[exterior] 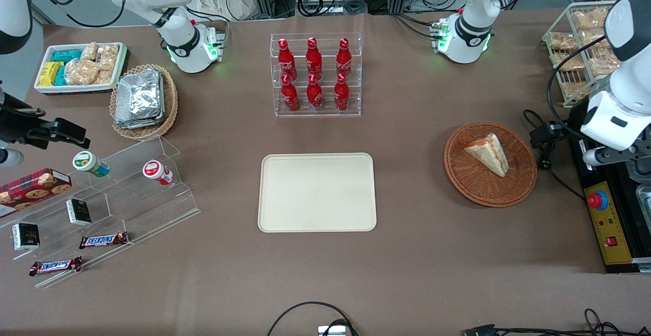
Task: Place sandwich from basket to tray
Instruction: 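Move the left gripper down over the wrapped sandwich in the wicker basket, then close the left gripper on the wrapped sandwich's edge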
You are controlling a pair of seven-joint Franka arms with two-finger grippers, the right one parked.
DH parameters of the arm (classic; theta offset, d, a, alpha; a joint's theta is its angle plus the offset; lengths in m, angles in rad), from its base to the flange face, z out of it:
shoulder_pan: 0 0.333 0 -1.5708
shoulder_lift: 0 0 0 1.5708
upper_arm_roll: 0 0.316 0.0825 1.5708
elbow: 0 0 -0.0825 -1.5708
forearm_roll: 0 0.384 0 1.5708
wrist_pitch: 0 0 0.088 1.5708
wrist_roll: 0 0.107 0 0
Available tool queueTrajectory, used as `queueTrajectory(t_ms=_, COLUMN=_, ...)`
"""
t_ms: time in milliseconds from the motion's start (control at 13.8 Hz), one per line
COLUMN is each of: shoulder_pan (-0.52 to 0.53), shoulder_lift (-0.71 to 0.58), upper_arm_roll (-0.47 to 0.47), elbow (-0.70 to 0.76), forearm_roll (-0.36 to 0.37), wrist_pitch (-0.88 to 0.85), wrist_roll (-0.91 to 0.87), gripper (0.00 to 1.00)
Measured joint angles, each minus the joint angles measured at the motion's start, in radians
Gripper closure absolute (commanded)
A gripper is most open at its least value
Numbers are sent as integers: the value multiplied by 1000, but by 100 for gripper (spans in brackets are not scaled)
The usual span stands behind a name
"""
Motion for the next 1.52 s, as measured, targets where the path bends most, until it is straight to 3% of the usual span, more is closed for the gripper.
queueTrajectory(t_ms=434, shoulder_pan=15, shoulder_lift=48, upper_arm_roll=7, elbow=-2, forearm_roll=0, wrist_pitch=-49, wrist_roll=-69, gripper=0)
queueTrajectory(t_ms=1012, shoulder_pan=30, shoulder_lift=-40, upper_arm_roll=-1, elbow=-519, forearm_roll=0, wrist_pitch=411, wrist_roll=-603, gripper=0)
queueTrajectory(t_ms=1518, shoulder_pan=32, shoulder_lift=28, upper_arm_roll=3, elbow=-620, forearm_roll=0, wrist_pitch=498, wrist_roll=-696, gripper=0)
